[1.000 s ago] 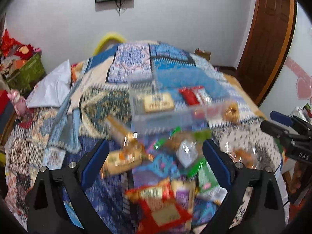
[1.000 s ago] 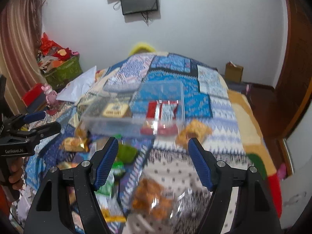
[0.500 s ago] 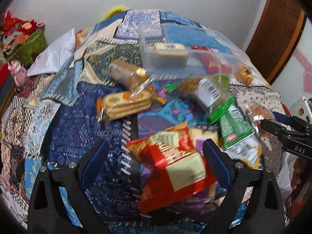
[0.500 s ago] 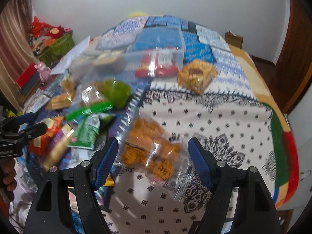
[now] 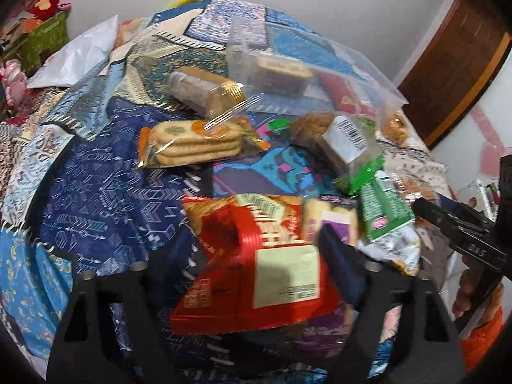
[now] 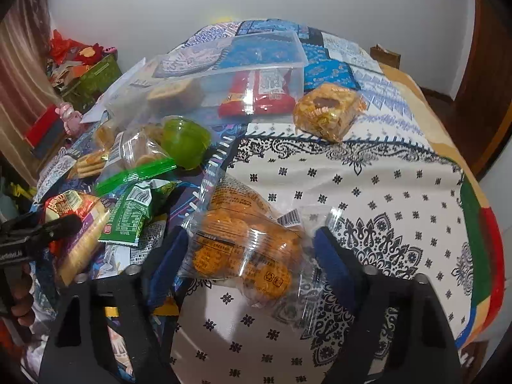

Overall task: Organize snacks
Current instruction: 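Grasp the clear bag of orange cookies with the right tool, then place the cookie bag in the box with the right tool while the left tool adds a red bag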

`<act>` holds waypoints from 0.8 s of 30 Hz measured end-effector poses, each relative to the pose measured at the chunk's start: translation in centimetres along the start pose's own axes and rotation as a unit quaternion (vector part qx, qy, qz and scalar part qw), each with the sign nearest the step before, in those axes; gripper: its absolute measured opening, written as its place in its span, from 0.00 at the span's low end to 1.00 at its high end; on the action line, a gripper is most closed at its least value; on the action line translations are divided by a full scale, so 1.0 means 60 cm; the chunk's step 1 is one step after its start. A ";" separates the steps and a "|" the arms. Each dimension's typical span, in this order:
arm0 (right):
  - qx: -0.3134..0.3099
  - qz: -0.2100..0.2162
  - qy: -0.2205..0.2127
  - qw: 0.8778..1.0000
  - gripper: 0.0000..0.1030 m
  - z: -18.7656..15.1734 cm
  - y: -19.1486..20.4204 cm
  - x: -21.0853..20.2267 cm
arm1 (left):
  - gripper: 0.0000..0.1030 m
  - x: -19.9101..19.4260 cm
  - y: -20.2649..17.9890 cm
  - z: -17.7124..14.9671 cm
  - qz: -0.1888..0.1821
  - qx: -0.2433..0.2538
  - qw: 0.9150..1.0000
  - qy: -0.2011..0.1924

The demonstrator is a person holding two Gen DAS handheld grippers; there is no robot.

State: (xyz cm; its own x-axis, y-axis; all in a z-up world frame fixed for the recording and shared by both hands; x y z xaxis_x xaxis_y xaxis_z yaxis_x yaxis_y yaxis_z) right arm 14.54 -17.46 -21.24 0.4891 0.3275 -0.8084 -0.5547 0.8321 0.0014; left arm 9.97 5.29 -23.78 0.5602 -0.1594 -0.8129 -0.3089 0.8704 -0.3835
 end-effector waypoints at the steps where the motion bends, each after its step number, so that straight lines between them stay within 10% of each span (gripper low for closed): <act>1: -0.001 0.001 -0.003 1.000 0.61 0.002 0.001 -0.002 | 0.69 -0.001 -0.003 0.001 0.005 0.007 1.000 -0.004; 12: 0.000 0.003 -0.026 1.000 0.38 0.017 0.001 -0.020 | 0.59 -0.032 -0.012 0.012 0.009 0.020 0.999 -0.032; 24: 0.007 0.003 -0.052 0.999 0.33 0.049 -0.005 -0.034 | 0.59 -0.087 -0.045 0.055 -0.019 0.028 0.996 -0.083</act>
State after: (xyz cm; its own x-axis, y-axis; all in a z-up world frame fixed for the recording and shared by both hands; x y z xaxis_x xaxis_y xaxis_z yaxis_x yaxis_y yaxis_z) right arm 15.67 -17.05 -17.86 0.5540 0.3770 -0.7423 -0.5490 0.8357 0.0147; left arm 10.41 5.31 -17.05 0.6909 -0.1172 -0.7134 -0.2444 0.8908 -0.3830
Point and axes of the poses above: each gripper's, at about its wrist camera, not at the fingertips, and x roughly the way its jaws point, y to its left, z to its top, the point moved 3 cm from there along x, roughly the way its jaws point, and after that the axes turned 14 degrees about -x, right-handed, at the moved point
